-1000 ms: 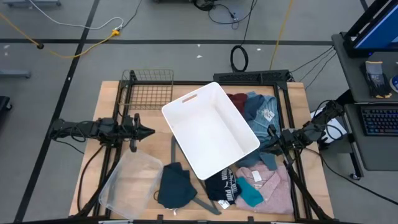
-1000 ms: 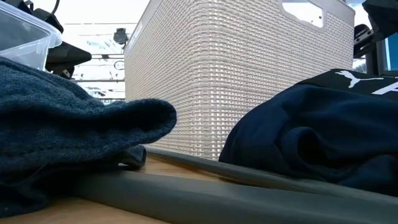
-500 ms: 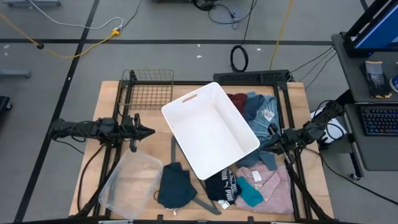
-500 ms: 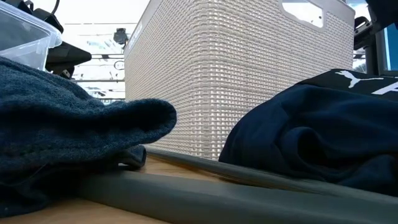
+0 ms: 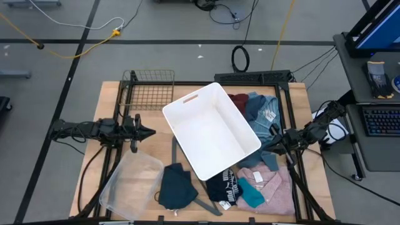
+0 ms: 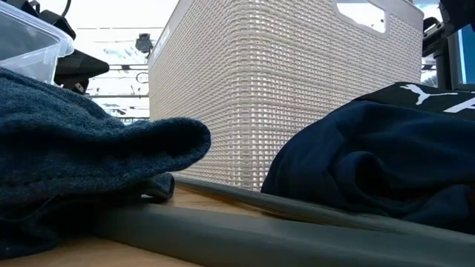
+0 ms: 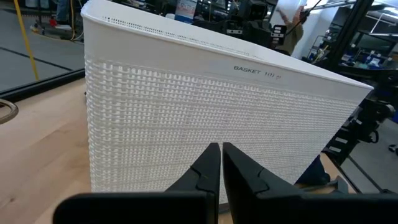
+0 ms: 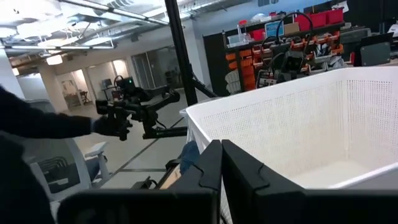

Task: Pick & Place Cloths
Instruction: Put the blue boxers into the wire basket

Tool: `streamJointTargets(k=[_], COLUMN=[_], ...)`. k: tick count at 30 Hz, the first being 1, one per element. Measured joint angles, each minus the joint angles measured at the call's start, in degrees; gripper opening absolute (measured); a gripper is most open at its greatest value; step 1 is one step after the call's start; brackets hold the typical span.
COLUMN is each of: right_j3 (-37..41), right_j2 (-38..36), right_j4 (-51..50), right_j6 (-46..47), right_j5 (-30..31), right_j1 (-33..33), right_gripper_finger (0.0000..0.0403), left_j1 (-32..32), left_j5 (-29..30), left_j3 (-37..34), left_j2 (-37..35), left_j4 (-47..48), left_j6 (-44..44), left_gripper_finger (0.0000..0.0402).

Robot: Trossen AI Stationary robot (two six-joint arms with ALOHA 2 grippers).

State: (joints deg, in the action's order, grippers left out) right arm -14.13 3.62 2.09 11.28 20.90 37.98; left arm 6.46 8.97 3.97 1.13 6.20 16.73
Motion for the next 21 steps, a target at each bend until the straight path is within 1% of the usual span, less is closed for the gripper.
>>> streamJointTargets(k=[3,8,10,13,15,18,21], right_j3=[0.0,0.0,0.0,0.0,0.0,0.0,0.0], right_j2=[0.0,0.0,0.0,0.0,0.0,0.0,0.0], right_j4=[0.1,1.9,4.3,8.2,11.2,15.2,18.3], right_j6=[0.0,0.1,0.0,0.1,0.0,0.0,0.0], right_j5=[0.0,0.0,0.0,0.0,0.0,0.1,0.1], right_j1=[0.0,0.0,0.0,0.0,0.0,0.0,0.0], right_gripper_finger=[0.0004,0.0004,0.0004,0.0004,0.0004,0.0004,0.0004], left_j1=[0.0,0.0,0.0,0.0,0.0,0.0,0.0], left_j5=[0.3,4.9,5.1,5.1,5.7,6.0,5.8], left_j3=[0.0,0.0,0.0,0.0,0.0,0.0,0.0], left_j2=[0.0,0.0,0.0,0.0,0.0,0.0,0.0], left_j4=[0.0,-2.7,-6.7,-15.0,-20.7,-26.7,-30.1], left_j6=[0.0,0.1,2.2,9.6,12.5,11.7,9.6], left_gripper_finger=[0.0019,0.0019,0.0019,0.0019,0.0019,0.0019,0.0019])
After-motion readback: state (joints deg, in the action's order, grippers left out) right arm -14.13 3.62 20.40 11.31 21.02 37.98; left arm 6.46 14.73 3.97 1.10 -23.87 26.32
